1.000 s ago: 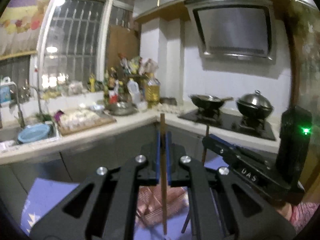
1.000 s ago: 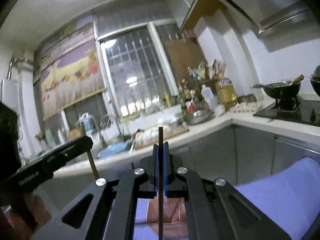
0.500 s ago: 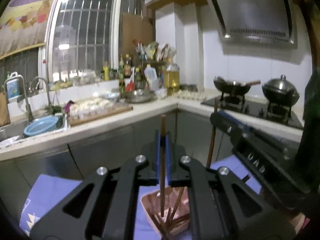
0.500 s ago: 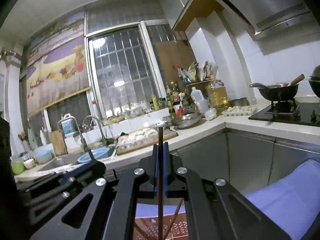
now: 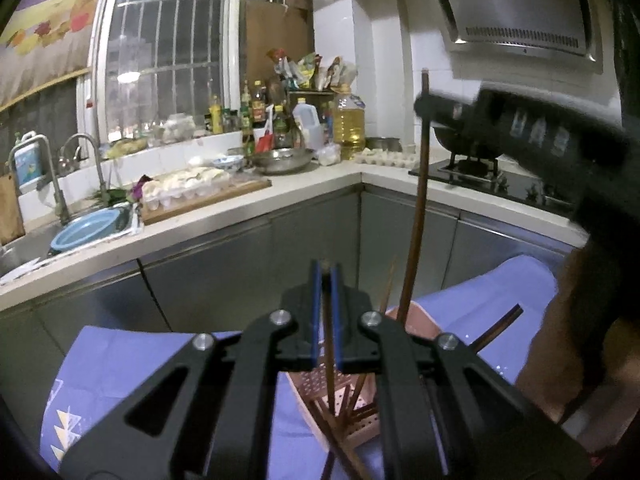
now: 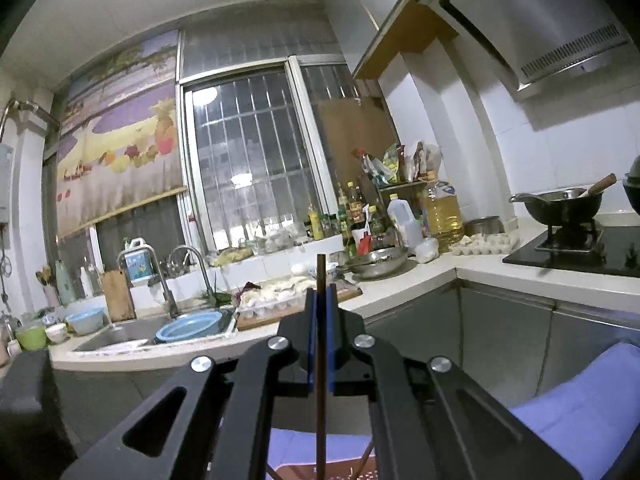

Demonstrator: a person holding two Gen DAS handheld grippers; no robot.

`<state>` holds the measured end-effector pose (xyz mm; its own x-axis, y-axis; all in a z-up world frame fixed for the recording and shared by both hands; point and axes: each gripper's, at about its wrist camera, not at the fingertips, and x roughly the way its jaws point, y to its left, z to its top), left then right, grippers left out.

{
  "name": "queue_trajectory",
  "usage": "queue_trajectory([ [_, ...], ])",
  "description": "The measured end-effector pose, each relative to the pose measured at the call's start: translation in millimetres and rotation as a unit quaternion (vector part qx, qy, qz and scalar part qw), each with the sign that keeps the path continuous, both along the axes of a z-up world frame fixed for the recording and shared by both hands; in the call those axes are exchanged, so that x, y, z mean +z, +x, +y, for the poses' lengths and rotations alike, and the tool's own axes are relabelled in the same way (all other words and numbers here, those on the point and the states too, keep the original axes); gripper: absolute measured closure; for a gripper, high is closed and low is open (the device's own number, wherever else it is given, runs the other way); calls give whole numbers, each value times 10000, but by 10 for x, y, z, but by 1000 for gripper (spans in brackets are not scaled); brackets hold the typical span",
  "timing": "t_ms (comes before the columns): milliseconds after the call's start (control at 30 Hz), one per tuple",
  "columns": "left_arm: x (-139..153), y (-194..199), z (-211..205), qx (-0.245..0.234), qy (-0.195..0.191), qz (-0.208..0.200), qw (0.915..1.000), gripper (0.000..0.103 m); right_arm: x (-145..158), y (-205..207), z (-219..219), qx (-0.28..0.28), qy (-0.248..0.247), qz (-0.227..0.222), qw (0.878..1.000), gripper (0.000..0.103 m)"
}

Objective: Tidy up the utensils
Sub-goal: 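Open both grippers to drop the chopsticks into the basket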

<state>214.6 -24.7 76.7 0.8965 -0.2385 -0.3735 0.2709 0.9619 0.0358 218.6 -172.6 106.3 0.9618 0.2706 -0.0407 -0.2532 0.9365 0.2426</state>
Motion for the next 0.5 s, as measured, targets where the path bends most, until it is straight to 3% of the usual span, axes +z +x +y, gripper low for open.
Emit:
queue_trajectory([
  [33, 12, -24, 21, 29, -42, 0, 10000, 75, -95, 8, 31, -21, -57, 54, 10000, 99],
  [100, 59, -122, 77, 83, -185, -129, 9997, 67, -276, 30, 77, -80, -170, 149, 9997, 99],
  [133, 60, -172, 66, 263, 41, -175, 9995, 64, -348, 41, 46, -39, -23, 211, 9998, 99],
  [300, 117, -426, 202, 190, -168, -302, 9992, 57, -627, 56, -50, -203, 270, 639, 9974, 99],
  [500, 287, -851, 469, 167, -736, -555, 9956, 57, -622, -101, -66, -63, 208, 798, 9966, 98],
])
